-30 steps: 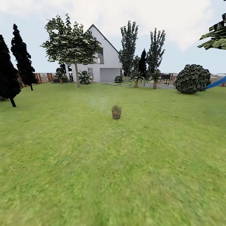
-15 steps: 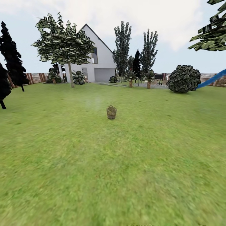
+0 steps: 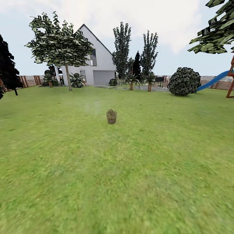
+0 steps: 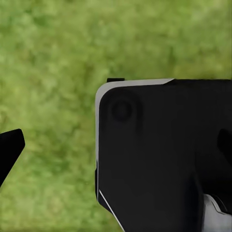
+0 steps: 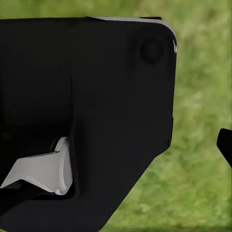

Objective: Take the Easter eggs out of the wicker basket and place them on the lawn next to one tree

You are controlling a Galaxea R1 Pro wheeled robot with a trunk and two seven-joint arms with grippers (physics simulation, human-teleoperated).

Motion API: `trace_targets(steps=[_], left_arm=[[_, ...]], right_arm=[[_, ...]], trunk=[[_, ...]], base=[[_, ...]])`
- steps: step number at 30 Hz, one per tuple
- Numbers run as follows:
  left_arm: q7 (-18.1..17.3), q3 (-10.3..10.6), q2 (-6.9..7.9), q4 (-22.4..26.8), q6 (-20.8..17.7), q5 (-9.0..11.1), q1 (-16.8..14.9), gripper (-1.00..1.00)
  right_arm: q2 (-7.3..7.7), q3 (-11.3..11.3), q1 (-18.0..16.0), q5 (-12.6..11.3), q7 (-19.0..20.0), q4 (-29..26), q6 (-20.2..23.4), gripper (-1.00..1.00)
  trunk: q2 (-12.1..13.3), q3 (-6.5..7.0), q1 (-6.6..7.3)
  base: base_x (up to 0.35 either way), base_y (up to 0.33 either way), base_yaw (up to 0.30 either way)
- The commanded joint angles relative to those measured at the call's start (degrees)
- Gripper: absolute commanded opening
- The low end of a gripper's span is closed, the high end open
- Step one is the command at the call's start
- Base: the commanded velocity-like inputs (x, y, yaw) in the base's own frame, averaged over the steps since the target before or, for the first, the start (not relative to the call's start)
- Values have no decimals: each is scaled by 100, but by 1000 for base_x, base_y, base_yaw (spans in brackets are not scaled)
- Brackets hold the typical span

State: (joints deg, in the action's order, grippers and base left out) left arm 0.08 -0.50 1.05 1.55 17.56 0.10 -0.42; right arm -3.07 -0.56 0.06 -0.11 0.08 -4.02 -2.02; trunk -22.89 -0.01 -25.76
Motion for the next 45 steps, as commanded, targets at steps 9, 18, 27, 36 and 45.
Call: trace_targets(steps=[9,18,27,36,45], left_arm=[[-3,-3,0,-6,22,-1,-2,100],[-16,8,6,-6,201,-1,-2,100],[-17,6,9,-6,240,-1,-2,100],[-17,6,9,-6,247,-1,-2,100],[-17,6,9,-6,248,-1,-2,100]], right_arm=[[-1,-6,1,-2,1,-1,-17,100],[-1,-6,1,-3,1,0,-18,100],[-6,-8,1,-6,1,-3,-18,100],[-27,10,2,-5,1,-5,-18,100],[-36,59,0,48,1,9,-10,100]], trunk=[[-3,-1,-2],[-3,-1,-2],[-3,-1,-2],[-3,-1,-2],[-3,-1,-2]], base=[[0,0,-3],[58,0,0],[298,0,0],[330,0,0],[332,0,0]])
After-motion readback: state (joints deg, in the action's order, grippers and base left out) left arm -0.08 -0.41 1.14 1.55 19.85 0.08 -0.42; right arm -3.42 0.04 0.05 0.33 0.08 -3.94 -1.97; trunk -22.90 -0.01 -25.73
